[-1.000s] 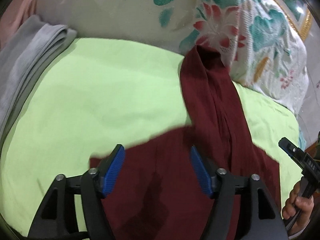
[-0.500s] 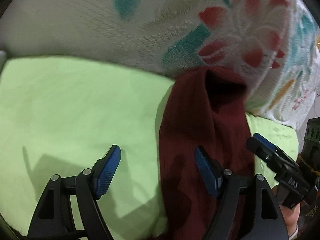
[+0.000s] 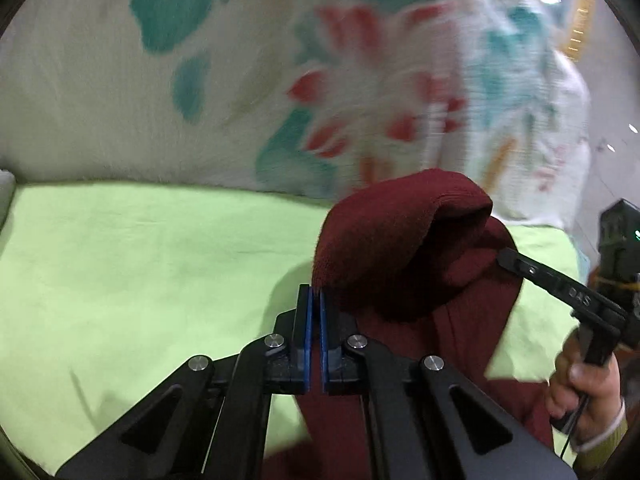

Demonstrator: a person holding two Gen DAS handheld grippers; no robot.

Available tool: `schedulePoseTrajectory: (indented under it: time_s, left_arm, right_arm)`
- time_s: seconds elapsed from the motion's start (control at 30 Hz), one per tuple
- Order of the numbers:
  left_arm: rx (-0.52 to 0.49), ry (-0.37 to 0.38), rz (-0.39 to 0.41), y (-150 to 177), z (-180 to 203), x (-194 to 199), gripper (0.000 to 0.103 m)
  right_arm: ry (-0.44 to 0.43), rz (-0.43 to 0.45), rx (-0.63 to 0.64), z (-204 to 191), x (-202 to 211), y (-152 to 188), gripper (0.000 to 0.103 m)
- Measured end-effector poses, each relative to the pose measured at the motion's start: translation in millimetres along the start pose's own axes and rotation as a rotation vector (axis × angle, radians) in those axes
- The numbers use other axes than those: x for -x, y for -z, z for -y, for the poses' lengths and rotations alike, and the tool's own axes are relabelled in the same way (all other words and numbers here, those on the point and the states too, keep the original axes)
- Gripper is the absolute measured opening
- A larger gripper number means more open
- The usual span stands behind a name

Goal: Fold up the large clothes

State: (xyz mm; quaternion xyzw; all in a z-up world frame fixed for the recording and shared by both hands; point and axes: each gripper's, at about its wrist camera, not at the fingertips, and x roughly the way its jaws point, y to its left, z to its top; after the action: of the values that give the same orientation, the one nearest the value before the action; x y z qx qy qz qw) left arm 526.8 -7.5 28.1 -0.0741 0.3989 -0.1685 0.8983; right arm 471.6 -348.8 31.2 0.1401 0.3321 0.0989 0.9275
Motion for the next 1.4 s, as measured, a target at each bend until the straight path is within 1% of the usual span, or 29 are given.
schedulePoseTrajectory:
  time_s: [0.13, 0.23, 0.3, 0.37, 0.4, 0.47, 0.57, 0.67, 0.77, 0.83, 0.87, 0.93, 0.97, 1.0, 1.03, 1.07, 1.1, 1.13, 1.17, 1.23, 1.27, 1.3, 1.4]
  left_arm:
    - [-0.027, 0.032, 0.019, 20.3, 12.9, 33.0, 0.001]
    - [-0.063, 0.046, 0.025, 49.4, 23.4, 58.3, 0.001]
    - [-0.097, 0.059, 0.033, 79.7, 31.9, 77.3, 0.001]
    - [-0.114, 0.067, 0.024, 115.1, 38.5, 98.0, 0.001]
    - [-0.117, 0.077, 0.011, 133.4, 40.2, 105.4, 0.001]
    - [-0.125, 0.080, -0.009, 158.8, 40.9, 116.8, 0.001]
    - [-0.131, 0.074, -0.046, 195.7, 49.9, 121.8, 0.001]
    - [-0.127, 0.061, -0.073, 214.7, 47.6, 121.9, 0.001]
    - [-0.141, 0.024, -0.129, 231.2, 42.0, 120.0, 0.002]
    - [-0.112, 0.034, -0.139, 238.4, 33.0, 127.9, 0.002]
    - [-0.082, 0.048, -0.148, 241.6, 26.2, 134.4, 0.003]
    - [-0.010, 0.090, -0.154, 244.3, 12.4, 145.4, 0.009]
    - [0.032, 0.113, -0.152, 245.7, 5.3, 150.2, 0.018]
    - [0.088, 0.145, -0.157, 246.2, -2.2, 152.7, 0.025]
    - [0.129, 0.171, -0.163, 247.9, -7.9, 153.6, 0.038]
    - [0.170, 0.197, -0.169, 248.7, -12.8, 152.6, 0.045]
    - [0.215, 0.221, -0.181, 249.0, -17.6, 148.4, 0.046]
    - [0.242, 0.232, -0.195, 248.3, -19.5, 142.9, 0.047]
    - [0.266, 0.241, -0.214, 248.4, -21.2, 137.4, 0.050]
    - [0.304, 0.259, -0.246, 246.3, -21.6, 125.0, 0.050]
    - [0.313, 0.265, -0.253, 245.7, -21.4, 121.3, 0.051]
    - [0.323, 0.276, -0.262, 244.1, -19.9, 116.4, 0.054]
    - [0.350, 0.318, -0.276, 238.8, -15.5, 107.8, 0.055]
  right_arm:
    - [-0.030, -0.001, 0.028, -8.6, 41.0, 20.7, 0.004]
    - [-0.060, 0.005, 0.031, -13.6, 75.8, 48.3, 0.004]
    - [-0.075, 0.008, 0.045, -18.0, 96.6, 69.6, 0.004]
    - [-0.076, -0.008, 0.067, -22.2, 113.0, 98.8, 0.004]
    - [-0.070, -0.021, 0.074, -25.3, 113.5, 108.1, 0.004]
    - [-0.054, -0.061, 0.083, -25.6, 115.2, 134.8, 0.004]
    - [-0.050, -0.112, 0.069, -23.0, 115.8, 162.0, 0.004]
    - [-0.041, -0.146, 0.054, -21.7, 116.7, 182.3, 0.004]
    - [-0.009, -0.182, 0.027, -19.1, 123.1, 194.3, 0.010]
    - [0.007, -0.168, -0.001, -15.6, 135.0, 197.7, 0.025]
    - [0.013, -0.153, -0.016, -14.3, 143.2, 198.6, 0.028]
    - [-0.002, -0.119, -0.042, -14.3, 158.9, 200.7, 0.038]
    - [-0.023, -0.104, -0.057, -15.6, 165.9, 202.0, 0.039]
    - [-0.046, -0.097, -0.077, -17.1, 171.1, 203.8, 0.042]
    - [-0.067, -0.093, -0.097, -18.6, 173.8, 205.6, 0.044]
    - [-0.101, -0.091, -0.130, -19.3, 175.1, 207.7, 0.045]
    - [-0.132, -0.095, -0.165, -19.7, 174.2, 209.9, 0.047]
    - [-0.145, -0.104, -0.196, -20.0, 171.9, 212.8, 0.047]
    - [-0.137, -0.112, -0.227, -19.3, 168.9, 215.5, 0.047]
    - [-0.103, -0.116, -0.289, -13.6, 165.3, 219.9, 0.047]
    - [-0.102, -0.107, -0.322, -10.1, 165.4, 222.6, 0.047]
    - [-0.102, -0.101, -0.346, -6.4, 166.0, 224.8, 0.047]
    - [-0.105, -0.101, -0.403, 1.4, 165.3, 232.4, 0.047]
